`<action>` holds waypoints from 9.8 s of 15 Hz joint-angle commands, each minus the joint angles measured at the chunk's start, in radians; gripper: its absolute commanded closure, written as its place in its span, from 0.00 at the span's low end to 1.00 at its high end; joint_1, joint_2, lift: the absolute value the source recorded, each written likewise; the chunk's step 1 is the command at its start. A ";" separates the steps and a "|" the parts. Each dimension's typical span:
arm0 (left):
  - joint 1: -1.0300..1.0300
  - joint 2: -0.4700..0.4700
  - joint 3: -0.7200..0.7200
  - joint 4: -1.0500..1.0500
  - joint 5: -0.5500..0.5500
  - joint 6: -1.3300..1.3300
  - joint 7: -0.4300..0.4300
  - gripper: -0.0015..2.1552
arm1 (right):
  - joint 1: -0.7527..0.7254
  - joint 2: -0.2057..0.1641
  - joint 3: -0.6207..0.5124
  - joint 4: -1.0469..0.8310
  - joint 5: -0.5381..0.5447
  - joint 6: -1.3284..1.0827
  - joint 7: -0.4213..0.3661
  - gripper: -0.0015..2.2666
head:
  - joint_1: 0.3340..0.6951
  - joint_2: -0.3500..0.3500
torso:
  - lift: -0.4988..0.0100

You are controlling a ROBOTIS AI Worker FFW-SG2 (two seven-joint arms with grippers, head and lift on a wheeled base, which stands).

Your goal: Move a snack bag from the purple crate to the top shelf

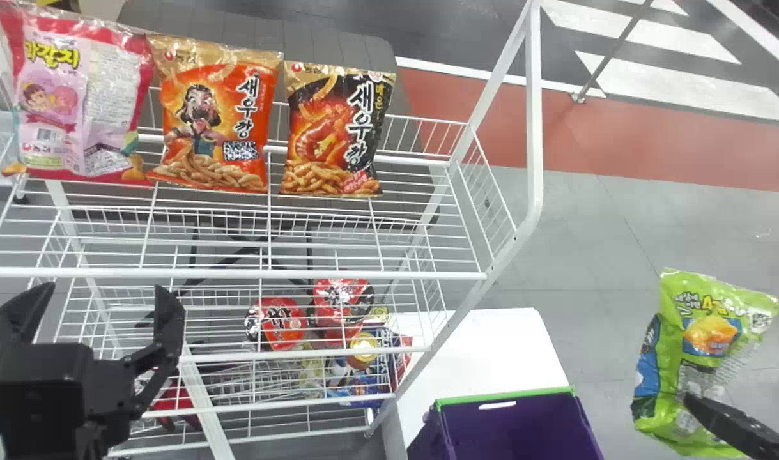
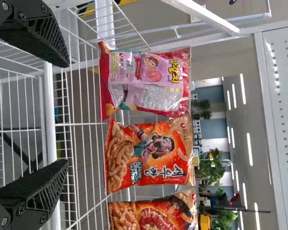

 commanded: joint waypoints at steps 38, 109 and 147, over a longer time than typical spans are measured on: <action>0.040 0.008 -0.043 -0.019 -0.057 0.000 0.015 0.05 | -0.217 0.001 0.928 -0.154 0.109 -0.076 -0.277 0.88 | 1.00 0.32 | 0.98; 0.054 0.037 -0.049 0.002 -0.053 -0.074 0.025 0.05 | -0.581 0.001 0.897 0.889 0.218 -0.957 -0.890 0.80 | 1.00 0.22 | 0.98; 0.051 0.037 -0.055 0.008 -0.051 -0.074 0.029 0.05 | -0.395 0.001 0.992 0.536 0.086 -0.828 -0.909 0.08 | 1.00 0.24 | 0.98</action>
